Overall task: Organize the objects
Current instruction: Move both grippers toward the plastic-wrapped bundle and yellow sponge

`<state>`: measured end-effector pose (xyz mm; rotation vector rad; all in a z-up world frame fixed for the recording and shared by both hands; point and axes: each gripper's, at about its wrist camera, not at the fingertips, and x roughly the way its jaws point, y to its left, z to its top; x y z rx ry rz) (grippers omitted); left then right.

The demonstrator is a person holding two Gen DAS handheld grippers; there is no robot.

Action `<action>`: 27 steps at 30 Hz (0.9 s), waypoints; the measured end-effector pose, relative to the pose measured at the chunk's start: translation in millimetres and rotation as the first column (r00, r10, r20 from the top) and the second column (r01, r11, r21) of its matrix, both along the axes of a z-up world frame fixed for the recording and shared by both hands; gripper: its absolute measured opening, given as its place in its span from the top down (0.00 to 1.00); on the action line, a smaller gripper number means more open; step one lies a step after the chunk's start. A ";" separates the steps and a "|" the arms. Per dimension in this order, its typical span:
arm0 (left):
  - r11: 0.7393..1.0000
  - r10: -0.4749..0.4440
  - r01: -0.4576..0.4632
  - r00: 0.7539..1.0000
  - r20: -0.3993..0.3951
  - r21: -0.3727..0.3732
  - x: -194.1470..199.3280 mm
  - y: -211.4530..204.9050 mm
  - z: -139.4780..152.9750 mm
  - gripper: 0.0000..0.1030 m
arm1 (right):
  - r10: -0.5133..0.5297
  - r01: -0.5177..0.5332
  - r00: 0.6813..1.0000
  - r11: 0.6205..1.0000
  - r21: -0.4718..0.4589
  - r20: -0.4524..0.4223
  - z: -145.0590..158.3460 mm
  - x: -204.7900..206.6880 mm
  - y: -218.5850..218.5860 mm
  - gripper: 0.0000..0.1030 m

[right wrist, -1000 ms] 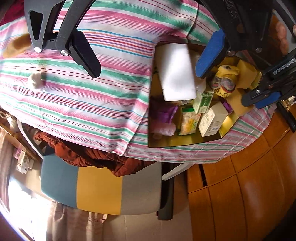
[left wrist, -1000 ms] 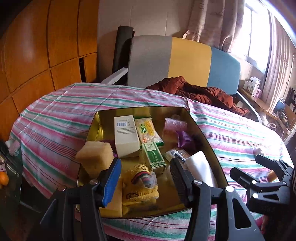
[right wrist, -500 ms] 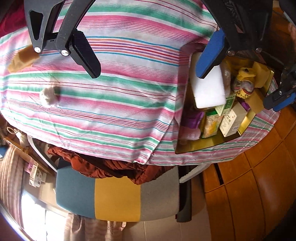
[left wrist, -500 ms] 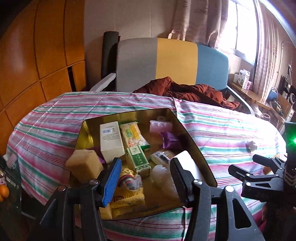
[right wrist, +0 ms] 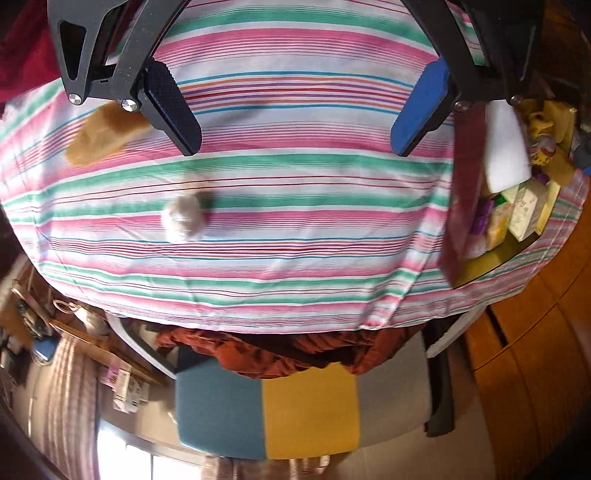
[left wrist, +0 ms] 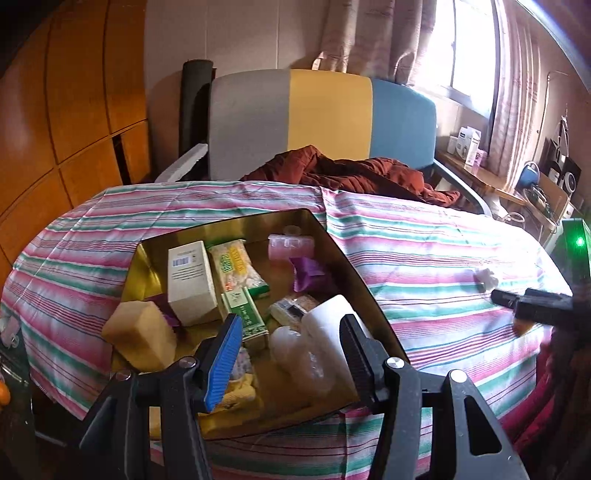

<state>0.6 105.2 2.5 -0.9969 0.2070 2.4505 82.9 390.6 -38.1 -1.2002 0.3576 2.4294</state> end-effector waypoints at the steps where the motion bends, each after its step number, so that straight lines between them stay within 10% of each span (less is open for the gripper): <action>1: 1.000 -0.005 0.005 1.000 0.001 -0.001 0.1 1.6 0.2 0.46 | -0.019 0.019 1.000 1.000 0.004 0.004 1.5 3.4 9.5 0.00; 10: 0.997 -0.080 0.080 0.997 -0.010 0.006 5.0 27.9 8.4 0.46 | -0.188 0.184 0.980 0.980 0.070 0.066 21.0 41.2 107.5 0.00; 18: 0.972 -0.235 0.235 0.972 0.009 -0.017 18.0 85.4 9.1 0.46 | -0.450 0.447 0.893 0.876 -0.182 0.028 -12.0 78.4 176.4 0.00; 27: 0.925 -0.372 0.378 0.922 0.108 -0.035 31.4 161.4 -12.7 0.46 | -0.521 0.503 0.853 0.809 -0.304 0.025 -23.9 90.7 190.0 0.00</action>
